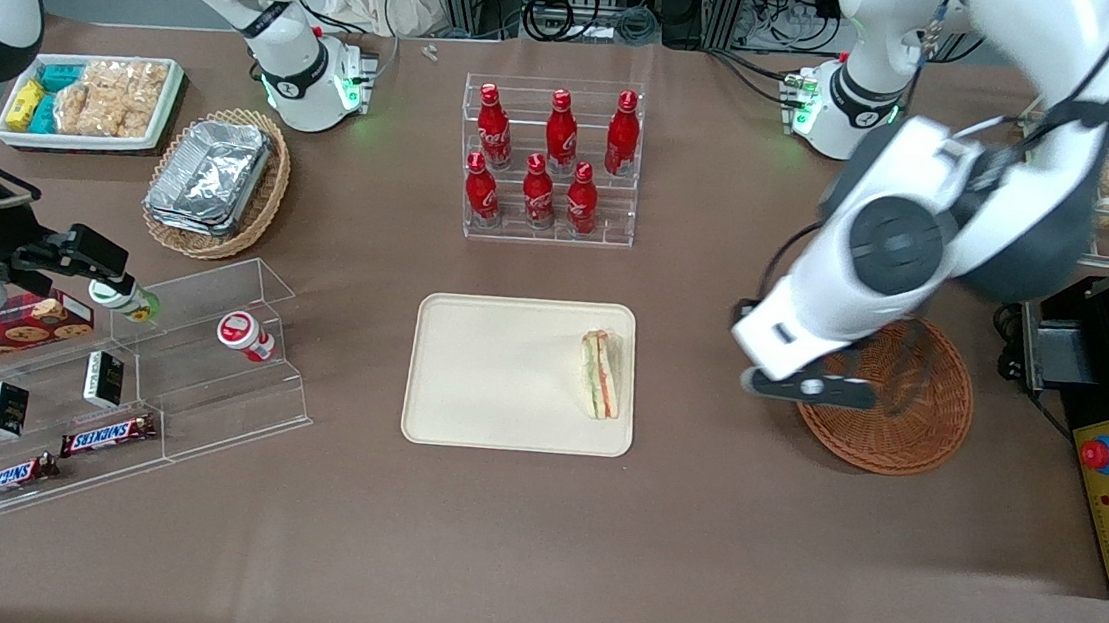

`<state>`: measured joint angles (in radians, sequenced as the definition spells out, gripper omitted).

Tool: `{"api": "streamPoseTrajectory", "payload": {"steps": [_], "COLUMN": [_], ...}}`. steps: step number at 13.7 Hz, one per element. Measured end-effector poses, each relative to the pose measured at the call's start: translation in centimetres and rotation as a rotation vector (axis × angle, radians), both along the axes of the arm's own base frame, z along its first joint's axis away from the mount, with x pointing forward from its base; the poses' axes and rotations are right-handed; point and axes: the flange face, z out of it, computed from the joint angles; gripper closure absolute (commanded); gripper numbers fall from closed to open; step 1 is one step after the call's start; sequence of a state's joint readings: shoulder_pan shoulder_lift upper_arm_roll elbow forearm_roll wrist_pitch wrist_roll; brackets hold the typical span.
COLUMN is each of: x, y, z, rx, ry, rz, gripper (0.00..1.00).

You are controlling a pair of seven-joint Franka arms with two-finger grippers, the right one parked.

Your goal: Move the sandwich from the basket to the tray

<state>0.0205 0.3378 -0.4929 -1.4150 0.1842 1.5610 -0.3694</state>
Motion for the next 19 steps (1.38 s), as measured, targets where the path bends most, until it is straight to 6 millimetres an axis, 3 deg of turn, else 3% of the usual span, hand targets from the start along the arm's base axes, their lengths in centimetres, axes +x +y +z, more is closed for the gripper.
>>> {"api": "streamPoseTrajectory", "payload": {"steps": [3, 7, 9, 14, 19], "x": [-1.7, -2.0, -1.8, -1.9, -1.6], "y": [4.1, 8.4, 10.6, 11.9, 15.1], "z": [4.5, 7.0, 7.7, 8.4, 8.7], "rx": [0.046, 0.068, 0.070, 0.101, 0.095], "ry": [0.014, 0.007, -0.005, -0.020, -0.013], "rz": [0.034, 0.109, 0.148, 0.162, 0.156], "gripper": [0.00, 0.00, 0.00, 0.00, 0.00]}}
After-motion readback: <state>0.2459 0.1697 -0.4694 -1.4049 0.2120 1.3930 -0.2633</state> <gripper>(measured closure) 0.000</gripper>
